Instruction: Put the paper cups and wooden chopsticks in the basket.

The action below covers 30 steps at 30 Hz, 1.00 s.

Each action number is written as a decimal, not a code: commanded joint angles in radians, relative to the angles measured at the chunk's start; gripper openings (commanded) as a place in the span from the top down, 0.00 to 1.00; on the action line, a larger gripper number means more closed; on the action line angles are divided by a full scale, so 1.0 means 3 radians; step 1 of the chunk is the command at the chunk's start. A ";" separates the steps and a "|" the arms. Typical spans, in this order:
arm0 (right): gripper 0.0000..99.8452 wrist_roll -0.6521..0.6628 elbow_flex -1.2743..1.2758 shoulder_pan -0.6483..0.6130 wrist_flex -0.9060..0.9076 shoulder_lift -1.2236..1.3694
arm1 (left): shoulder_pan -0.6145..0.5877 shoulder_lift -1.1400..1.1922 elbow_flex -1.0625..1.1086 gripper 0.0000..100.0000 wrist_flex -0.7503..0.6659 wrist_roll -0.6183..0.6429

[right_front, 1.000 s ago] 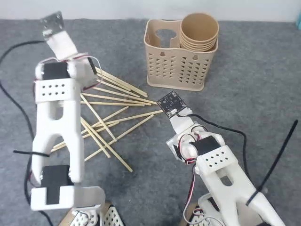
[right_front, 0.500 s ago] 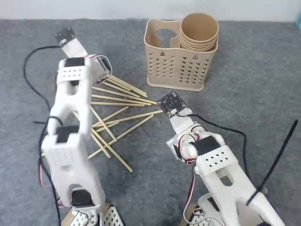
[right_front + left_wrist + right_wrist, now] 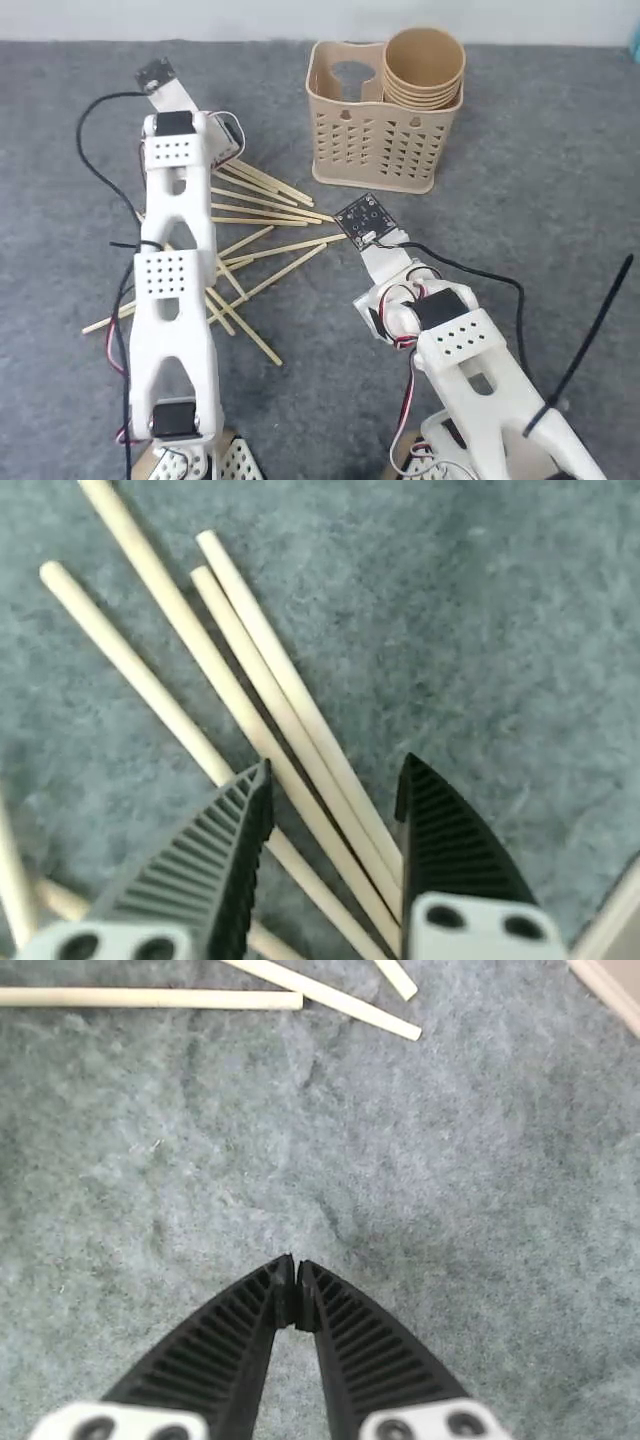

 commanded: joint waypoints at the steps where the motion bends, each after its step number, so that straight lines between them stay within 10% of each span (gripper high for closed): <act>1: 0.99 0.0066 -0.0010 -0.0013 -0.0059 -0.0120 | -0.0015 0.0425 -0.1056 0.82 0.0450 0.0010; 10: 0.99 0.0066 -0.0010 -0.0013 -0.0049 -0.0120 | -0.0020 0.0583 -0.1307 0.99 0.0793 0.0005; 30: 0.99 0.0066 -0.0015 -0.0013 -0.0054 -0.0120 | 0.0015 -0.0409 -0.1322 0.99 0.1105 -0.0164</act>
